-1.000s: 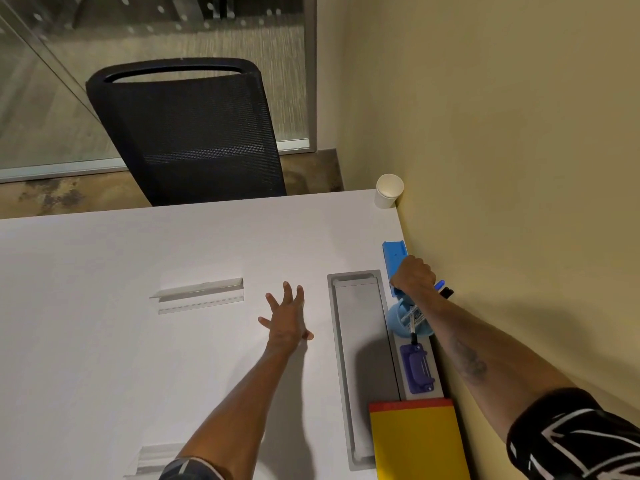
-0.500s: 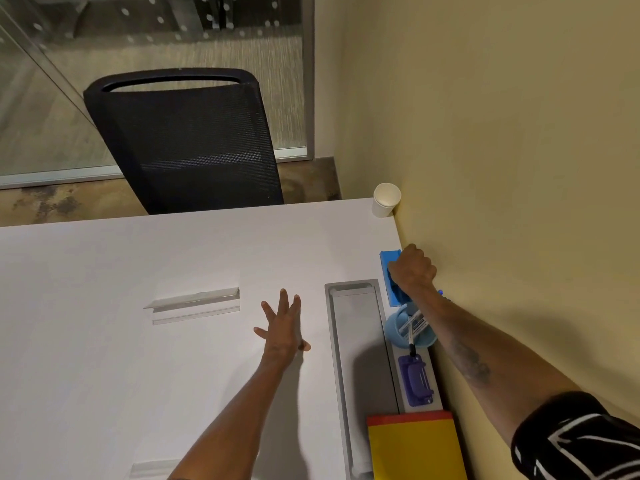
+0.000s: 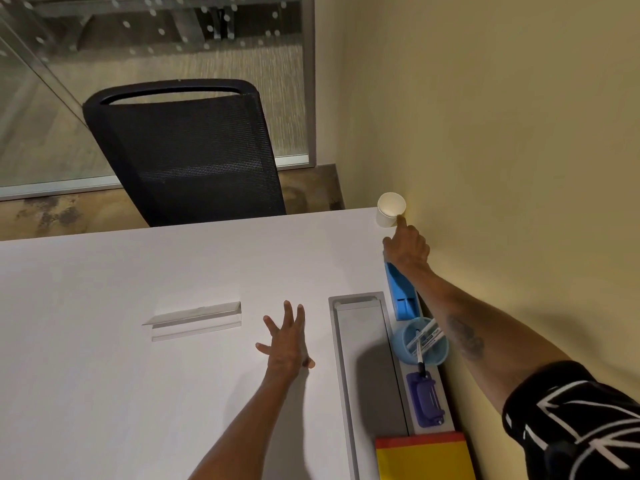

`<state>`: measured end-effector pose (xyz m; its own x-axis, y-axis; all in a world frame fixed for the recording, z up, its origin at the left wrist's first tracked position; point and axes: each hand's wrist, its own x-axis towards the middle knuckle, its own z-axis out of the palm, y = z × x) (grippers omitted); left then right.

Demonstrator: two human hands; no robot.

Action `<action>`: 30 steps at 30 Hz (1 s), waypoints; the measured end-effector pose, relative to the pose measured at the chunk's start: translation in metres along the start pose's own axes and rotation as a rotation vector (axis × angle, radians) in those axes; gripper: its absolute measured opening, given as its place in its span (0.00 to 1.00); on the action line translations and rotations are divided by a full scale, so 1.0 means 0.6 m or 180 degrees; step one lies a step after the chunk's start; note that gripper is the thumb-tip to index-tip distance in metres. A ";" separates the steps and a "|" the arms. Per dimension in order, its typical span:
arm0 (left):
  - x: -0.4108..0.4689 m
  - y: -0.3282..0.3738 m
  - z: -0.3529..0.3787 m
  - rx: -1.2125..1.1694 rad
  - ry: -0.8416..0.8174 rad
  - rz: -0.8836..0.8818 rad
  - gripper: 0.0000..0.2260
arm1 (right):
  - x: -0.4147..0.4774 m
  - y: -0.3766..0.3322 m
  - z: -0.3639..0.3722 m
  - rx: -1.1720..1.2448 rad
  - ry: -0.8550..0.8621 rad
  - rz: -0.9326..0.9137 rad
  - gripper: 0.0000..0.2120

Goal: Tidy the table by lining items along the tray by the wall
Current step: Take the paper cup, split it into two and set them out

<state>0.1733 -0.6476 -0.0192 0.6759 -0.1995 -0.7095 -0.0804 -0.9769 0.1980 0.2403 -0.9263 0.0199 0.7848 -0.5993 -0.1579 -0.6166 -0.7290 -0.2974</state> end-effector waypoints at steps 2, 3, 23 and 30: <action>0.005 -0.001 0.003 0.0052 0.0001 -0.0032 0.57 | 0.016 -0.003 0.003 -0.0039 -0.0008 -0.0012 0.27; 0.007 -0.002 0.005 0.0073 0.0013 -0.0027 0.57 | 0.025 -0.003 0.004 -0.0056 0.0003 -0.0022 0.27; 0.030 -0.009 0.016 0.0390 0.0050 -0.0008 0.57 | 0.070 -0.012 0.033 -0.0225 0.0366 -0.0066 0.15; 0.016 -0.006 0.007 0.0274 0.0012 0.0025 0.58 | 0.032 -0.019 0.012 -0.0101 0.0365 -0.0118 0.14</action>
<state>0.1771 -0.6462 -0.0298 0.6778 -0.2069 -0.7056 -0.1482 -0.9783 0.1445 0.2628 -0.9273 0.0134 0.7958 -0.6043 -0.0380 -0.5903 -0.7604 -0.2708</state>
